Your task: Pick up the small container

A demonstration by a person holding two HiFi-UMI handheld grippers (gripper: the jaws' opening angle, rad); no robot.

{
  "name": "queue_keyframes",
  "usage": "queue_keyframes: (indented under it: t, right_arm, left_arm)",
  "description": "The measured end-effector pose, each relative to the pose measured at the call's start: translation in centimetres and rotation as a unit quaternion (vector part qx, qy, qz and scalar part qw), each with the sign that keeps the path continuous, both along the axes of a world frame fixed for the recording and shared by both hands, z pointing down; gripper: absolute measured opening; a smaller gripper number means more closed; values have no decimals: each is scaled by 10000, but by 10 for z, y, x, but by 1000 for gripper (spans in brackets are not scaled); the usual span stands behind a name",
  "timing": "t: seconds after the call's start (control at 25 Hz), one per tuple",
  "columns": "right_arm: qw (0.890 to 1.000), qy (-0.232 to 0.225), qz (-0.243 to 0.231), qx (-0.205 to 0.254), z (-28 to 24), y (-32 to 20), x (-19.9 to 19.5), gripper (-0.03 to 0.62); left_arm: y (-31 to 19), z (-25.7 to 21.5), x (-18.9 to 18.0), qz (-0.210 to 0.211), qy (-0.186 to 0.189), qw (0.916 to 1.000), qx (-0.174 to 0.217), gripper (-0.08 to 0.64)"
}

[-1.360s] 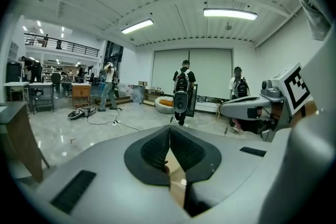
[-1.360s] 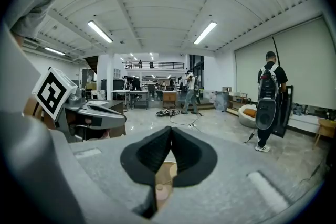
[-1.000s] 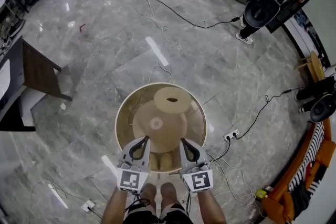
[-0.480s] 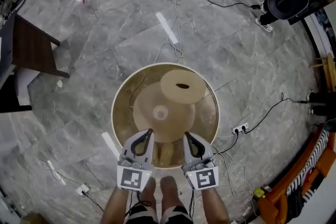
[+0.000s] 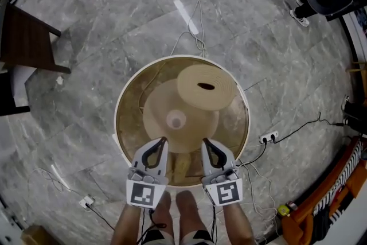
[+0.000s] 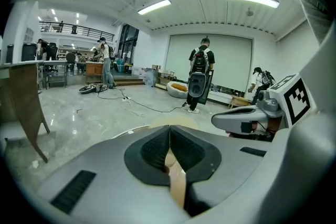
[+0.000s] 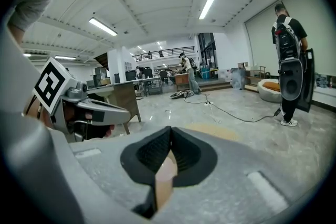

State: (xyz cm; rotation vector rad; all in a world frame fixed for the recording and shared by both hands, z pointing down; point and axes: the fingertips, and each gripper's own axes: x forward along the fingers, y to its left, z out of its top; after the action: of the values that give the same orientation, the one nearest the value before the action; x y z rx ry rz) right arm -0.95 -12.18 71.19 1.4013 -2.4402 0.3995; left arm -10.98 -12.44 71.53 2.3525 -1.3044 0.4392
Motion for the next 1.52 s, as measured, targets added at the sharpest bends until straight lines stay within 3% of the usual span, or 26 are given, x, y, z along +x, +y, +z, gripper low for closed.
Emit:
queue_keyframes:
  t: [0.6, 0.68, 0.96, 1.52]
  right_arm:
    - [9998, 152, -131, -55, 81, 1, 7, 0]
    - [9998, 148, -86, -105, 84, 3, 10, 0]
    - [9996, 200, -40, -189, 93, 3, 19, 0]
    - [9994, 193, 117, -258, 112, -4, 33, 0]
  left_arm:
    - [0, 87, 13, 161, 57, 9997, -177, 20]
    - [-1, 91, 16, 264, 83, 9994, -212, 96]
    - [-10, 108, 27, 367, 131, 9989, -253, 213]
    - [-24, 150, 44, 518, 87, 9981, -320, 235]
